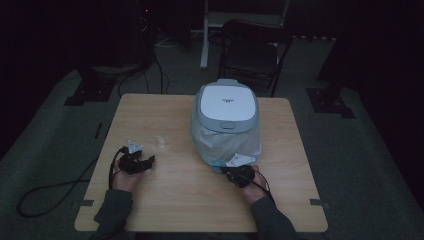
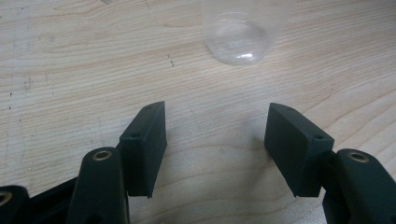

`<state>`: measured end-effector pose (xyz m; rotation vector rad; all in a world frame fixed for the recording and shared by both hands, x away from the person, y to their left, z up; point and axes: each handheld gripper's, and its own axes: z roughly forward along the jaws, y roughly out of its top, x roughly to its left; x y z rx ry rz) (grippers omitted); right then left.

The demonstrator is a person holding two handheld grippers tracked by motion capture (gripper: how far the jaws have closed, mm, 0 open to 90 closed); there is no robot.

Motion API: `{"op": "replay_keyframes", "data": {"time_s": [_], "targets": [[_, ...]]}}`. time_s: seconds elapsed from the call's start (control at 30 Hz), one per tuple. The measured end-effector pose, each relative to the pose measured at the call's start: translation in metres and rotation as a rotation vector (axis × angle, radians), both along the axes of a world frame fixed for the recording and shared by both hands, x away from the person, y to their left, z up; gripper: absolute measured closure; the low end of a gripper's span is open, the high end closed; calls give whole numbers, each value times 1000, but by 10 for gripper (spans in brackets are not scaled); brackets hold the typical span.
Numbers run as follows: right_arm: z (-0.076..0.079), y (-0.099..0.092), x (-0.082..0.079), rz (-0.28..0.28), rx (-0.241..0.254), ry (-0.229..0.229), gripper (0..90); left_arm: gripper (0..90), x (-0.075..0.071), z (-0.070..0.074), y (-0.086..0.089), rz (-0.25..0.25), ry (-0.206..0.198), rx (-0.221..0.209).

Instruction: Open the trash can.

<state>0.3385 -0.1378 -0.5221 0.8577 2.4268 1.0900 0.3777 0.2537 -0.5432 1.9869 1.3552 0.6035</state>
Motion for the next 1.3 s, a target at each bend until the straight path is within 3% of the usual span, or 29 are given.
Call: {"op": "replay_keyframes", "data": {"time_s": [0.93, 1.03, 1.3], "targets": [[-8, 4, 0, -15, -27, 12, 900, 397, 0, 0, 0, 1, 0, 0], [-10, 4, 1, -3, -64, -3, 900, 396, 0, 0, 0, 1, 0, 0], [-11, 6, 1, -14, -42, 20, 900, 396, 0, 0, 0, 1, 0, 0]]}}
